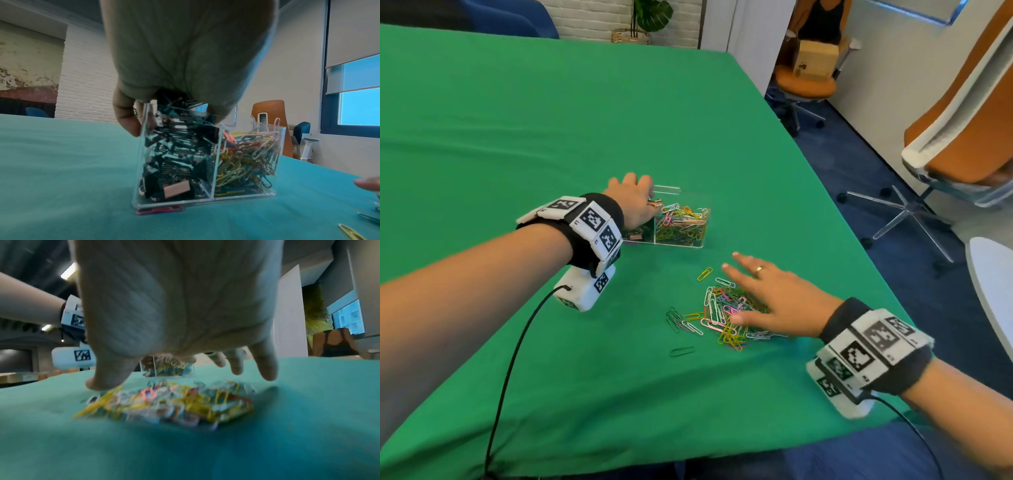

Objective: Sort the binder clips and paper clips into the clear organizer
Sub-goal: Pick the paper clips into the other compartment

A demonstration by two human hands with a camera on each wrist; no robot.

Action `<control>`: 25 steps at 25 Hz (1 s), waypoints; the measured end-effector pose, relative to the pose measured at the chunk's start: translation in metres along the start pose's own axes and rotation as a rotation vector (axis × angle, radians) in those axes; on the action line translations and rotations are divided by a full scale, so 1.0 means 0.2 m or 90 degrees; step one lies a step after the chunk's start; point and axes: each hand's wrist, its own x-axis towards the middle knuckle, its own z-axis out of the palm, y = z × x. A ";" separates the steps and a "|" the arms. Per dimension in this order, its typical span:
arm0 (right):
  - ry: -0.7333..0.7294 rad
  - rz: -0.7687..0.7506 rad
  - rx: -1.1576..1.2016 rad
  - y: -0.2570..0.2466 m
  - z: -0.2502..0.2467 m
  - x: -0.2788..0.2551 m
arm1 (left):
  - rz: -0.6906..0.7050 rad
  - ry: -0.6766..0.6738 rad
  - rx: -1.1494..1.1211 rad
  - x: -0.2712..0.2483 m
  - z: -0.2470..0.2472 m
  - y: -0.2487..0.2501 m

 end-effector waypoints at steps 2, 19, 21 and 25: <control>-0.016 0.104 0.092 0.00 0.05 -0.03 | -0.002 -0.003 -0.003 0.00 0.00 0.00; 0.083 0.298 0.207 -0.35 0.11 0.03 | 0.004 0.002 0.000 -0.01 0.00 0.01; 0.091 0.258 0.208 -0.40 0.10 0.07 | 0.001 0.005 -0.008 -0.01 0.00 0.01; 0.083 0.259 0.227 -0.41 0.09 0.09 | 0.001 -0.002 -0.008 0.01 0.00 0.00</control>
